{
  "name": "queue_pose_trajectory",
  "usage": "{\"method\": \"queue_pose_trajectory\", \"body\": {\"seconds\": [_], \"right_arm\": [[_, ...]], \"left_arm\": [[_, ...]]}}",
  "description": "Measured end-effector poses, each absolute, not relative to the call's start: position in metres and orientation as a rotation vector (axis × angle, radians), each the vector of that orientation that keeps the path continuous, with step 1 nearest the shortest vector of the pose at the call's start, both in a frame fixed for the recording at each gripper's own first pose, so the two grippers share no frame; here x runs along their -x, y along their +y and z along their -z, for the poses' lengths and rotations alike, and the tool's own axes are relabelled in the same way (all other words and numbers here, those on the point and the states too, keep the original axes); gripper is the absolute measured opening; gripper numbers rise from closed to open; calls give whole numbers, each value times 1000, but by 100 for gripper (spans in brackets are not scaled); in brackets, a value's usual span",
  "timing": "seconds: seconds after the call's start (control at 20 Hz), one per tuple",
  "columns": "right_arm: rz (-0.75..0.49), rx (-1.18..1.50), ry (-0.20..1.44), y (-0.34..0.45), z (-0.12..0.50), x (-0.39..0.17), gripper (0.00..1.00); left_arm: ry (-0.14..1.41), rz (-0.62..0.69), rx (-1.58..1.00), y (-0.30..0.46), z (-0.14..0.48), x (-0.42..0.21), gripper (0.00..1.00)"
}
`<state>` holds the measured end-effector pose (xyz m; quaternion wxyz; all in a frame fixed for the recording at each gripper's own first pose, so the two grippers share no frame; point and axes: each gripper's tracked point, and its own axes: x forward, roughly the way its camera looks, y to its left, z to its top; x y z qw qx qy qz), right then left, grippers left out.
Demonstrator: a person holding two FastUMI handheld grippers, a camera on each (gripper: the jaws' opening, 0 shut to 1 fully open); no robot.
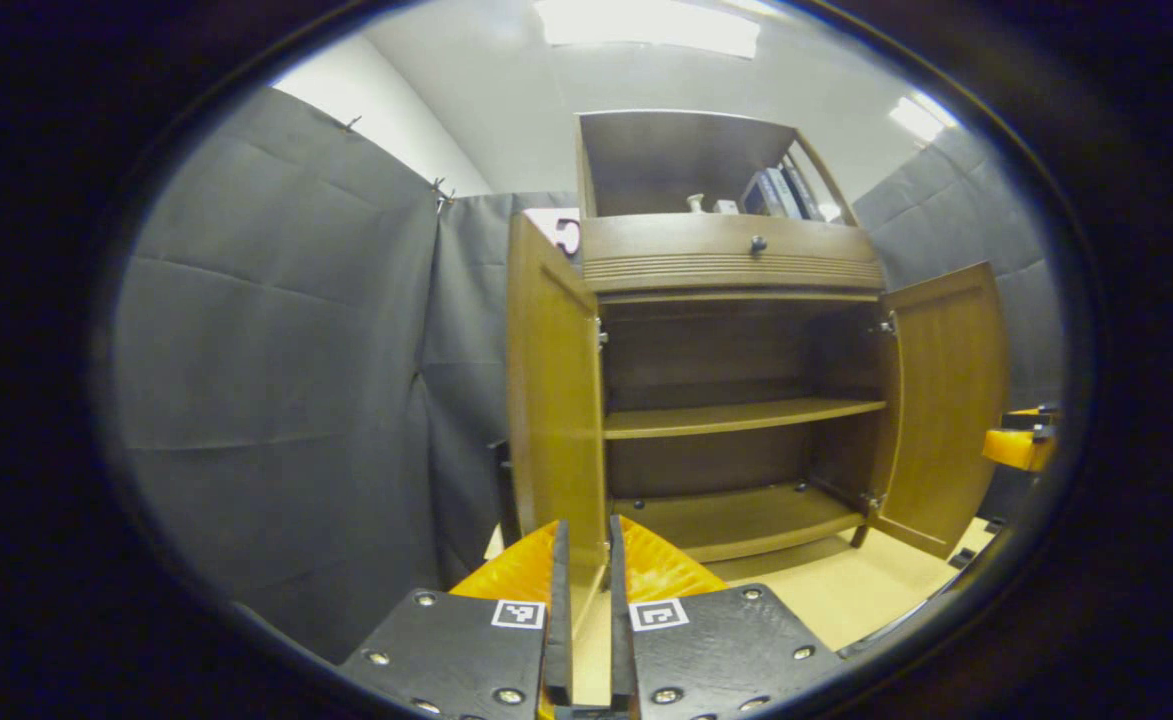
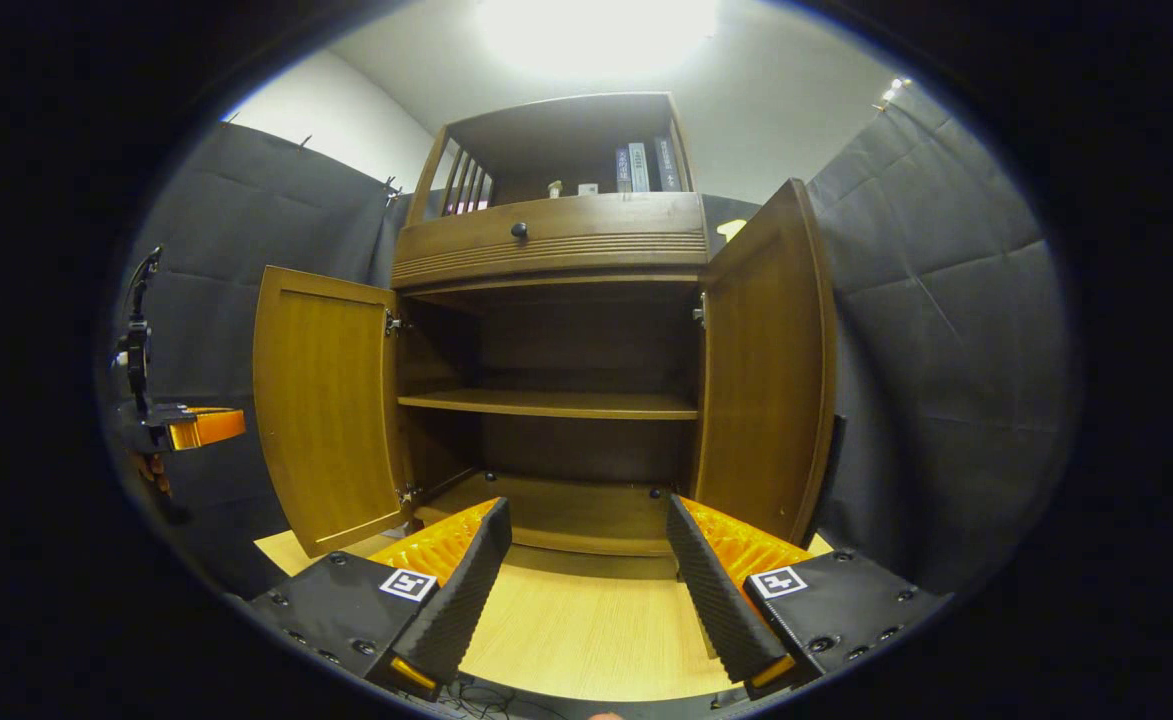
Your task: Open the right door of the double-door shoe cabinet with the right hand, and open the left door with the left hand.
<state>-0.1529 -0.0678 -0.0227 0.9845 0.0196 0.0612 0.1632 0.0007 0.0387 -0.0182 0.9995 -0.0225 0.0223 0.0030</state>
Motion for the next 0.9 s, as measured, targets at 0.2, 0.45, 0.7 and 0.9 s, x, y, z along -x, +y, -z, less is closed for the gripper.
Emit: {"method": "queue_pose_trajectory", "body": {"seconds": [0.2, 0.45, 0.7, 0.9], "right_arm": [[-285, -41, 118, -83, 18, 170, 93], [-242, -53, 132, -96, 24, 185, 93], [-242, -58, 137, -94, 23, 193, 98], [-248, -56, 128, -91, 20, 193, 98]], "left_arm": [[46, 37, 75, 6, 19, 21, 17], [47, 16, 71, -1, 21, 48, 17], [46, -23, 62, 9, 26, 62, 24], [51, -40, 69, 12, 29, 64, 64]]}}
